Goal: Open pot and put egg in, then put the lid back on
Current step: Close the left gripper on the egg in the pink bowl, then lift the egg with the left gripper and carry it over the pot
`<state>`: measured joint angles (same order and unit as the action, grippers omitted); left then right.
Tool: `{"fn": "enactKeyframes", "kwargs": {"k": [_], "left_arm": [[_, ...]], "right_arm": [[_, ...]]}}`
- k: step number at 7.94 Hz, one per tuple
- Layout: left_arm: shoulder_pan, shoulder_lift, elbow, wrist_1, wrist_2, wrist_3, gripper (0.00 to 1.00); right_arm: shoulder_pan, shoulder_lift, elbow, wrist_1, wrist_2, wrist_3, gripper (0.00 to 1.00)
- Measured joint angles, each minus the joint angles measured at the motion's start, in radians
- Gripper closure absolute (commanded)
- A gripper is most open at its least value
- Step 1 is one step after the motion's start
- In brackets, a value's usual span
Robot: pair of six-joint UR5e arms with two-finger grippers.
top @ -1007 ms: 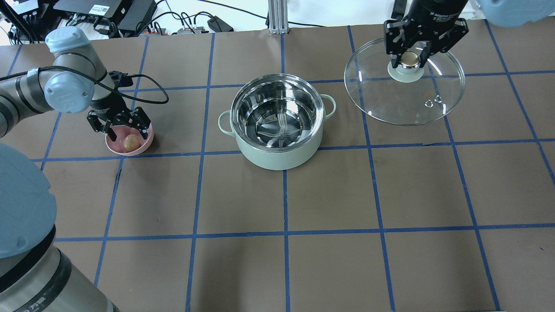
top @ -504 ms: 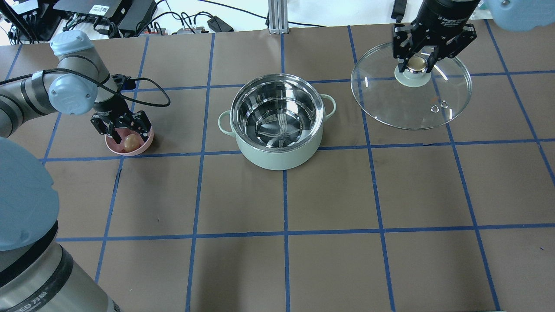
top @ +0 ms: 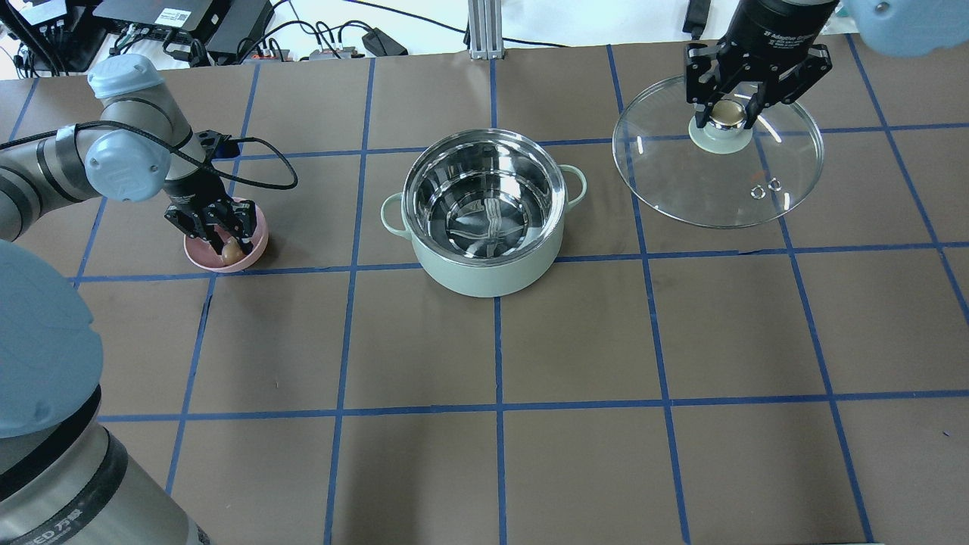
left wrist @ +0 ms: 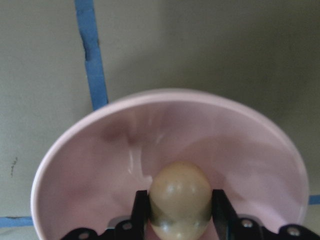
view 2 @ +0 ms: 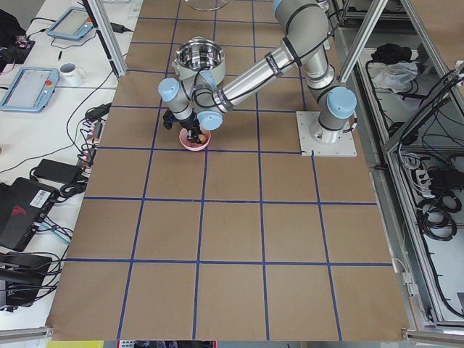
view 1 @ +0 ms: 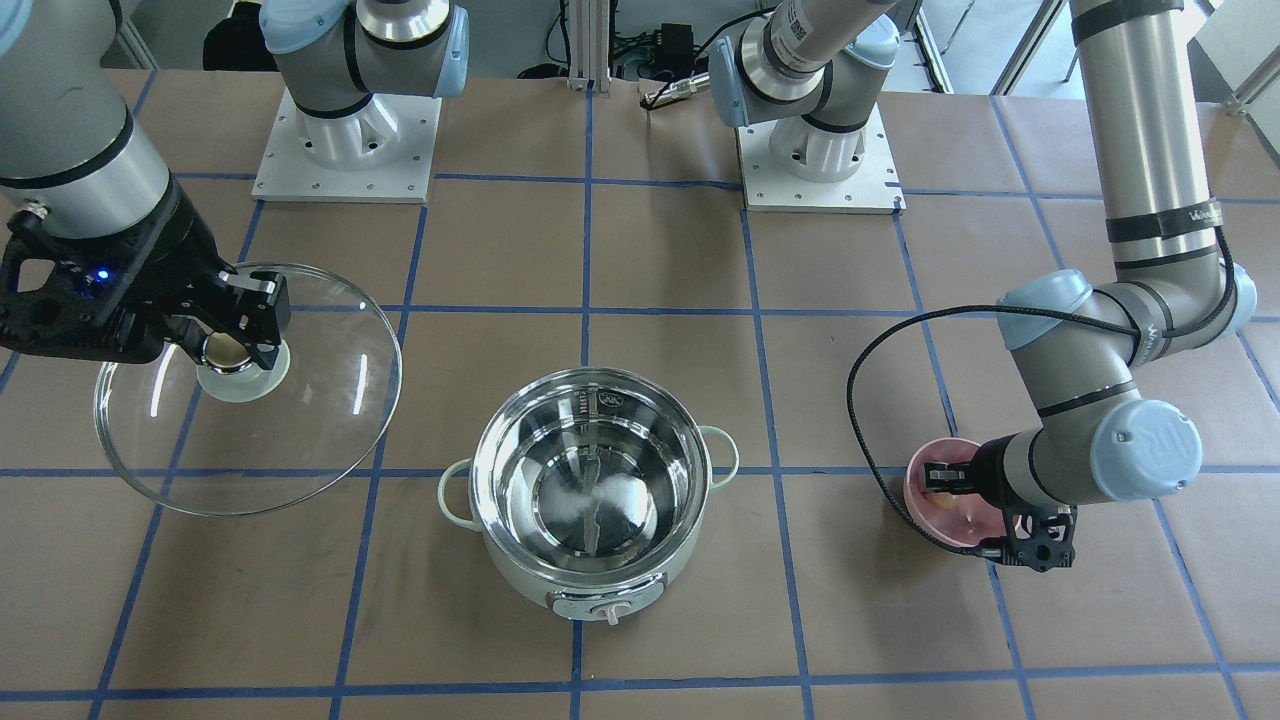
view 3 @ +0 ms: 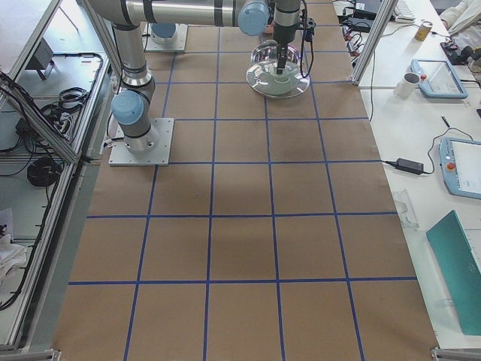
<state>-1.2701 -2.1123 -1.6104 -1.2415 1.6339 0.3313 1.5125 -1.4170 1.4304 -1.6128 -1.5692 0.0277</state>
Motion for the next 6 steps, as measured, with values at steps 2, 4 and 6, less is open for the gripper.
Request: {"fn": "enactKeyframes", "kwargs": {"k": [2,4,6], "left_arm": [[0.0,0.0,0.0,0.0,0.0,0.002,0.87],[-0.001,0.04,0.005,0.004,-0.002,-0.005,0.87],[-0.008,0.127,0.005,-0.001,-0.014,-0.018,0.86]], "right_arm": [[0.0,0.0,0.001,0.004,-0.002,0.008,1.0],[0.0,0.0,0.001,0.006,-0.001,0.006,1.0],[-0.001,0.001,0.002,0.009,-0.001,0.002,1.0]]}}
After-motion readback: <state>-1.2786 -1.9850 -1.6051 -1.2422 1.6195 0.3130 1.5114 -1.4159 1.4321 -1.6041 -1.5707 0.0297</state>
